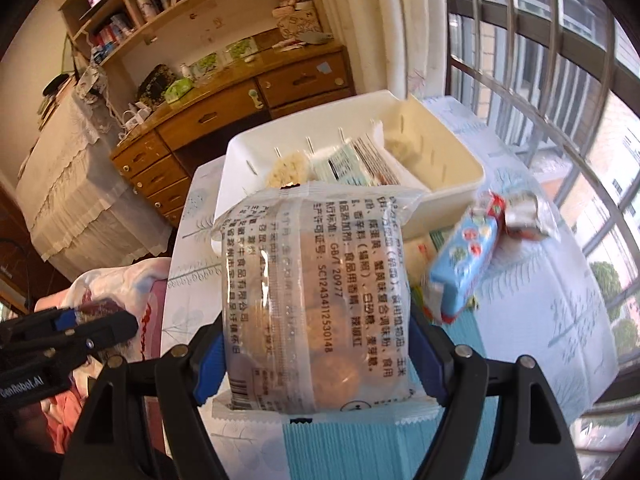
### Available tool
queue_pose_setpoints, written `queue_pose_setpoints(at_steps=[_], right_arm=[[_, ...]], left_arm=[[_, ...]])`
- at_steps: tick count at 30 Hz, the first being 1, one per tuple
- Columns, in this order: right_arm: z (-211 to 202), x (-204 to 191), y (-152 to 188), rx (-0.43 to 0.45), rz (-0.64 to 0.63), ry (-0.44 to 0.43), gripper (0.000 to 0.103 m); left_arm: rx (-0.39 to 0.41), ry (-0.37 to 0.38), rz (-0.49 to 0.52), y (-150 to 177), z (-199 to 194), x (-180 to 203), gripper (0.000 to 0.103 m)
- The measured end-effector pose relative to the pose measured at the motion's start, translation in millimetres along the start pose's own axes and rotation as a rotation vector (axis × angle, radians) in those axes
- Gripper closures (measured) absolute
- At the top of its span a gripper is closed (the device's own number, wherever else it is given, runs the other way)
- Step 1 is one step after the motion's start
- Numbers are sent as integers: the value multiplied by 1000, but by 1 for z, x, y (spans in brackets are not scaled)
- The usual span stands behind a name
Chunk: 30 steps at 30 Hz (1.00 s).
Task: Organize snacks
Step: 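Carry both bags over the white tray and open both tools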
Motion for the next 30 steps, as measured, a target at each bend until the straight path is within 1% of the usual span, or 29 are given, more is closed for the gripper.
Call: queue_pose_setpoints(at_steps=[4,11,20,27,30], right_arm=[[-6,5,-24,4,-39,-22,25],[-10,20,-69,7,-89,-52,25],[-4,43,-120,-2,-145,-70,25],[6,52,-148,-24,-187,-87,25],[11,54,-156,-36,-207,-98,23]], left_arm=[[58,3,-35,-24,-11,12,60],[112,6,-82,-66,-12,32,60],[145,7,-141,-109,8,45,59],[170,-3,-206,-137,24,48,59],[179,-12,-232,-143,27,49,59]])
Point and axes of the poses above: each gripper's, at about its wrist camera, not at the fingertips, and z roughly the way its jaws point, x to its right, y to its underside, the point moved 2 cm from there along z, roughly the way its jaws point, and after that the axes turned 12 degrees about -x, right-handed, at the moved point
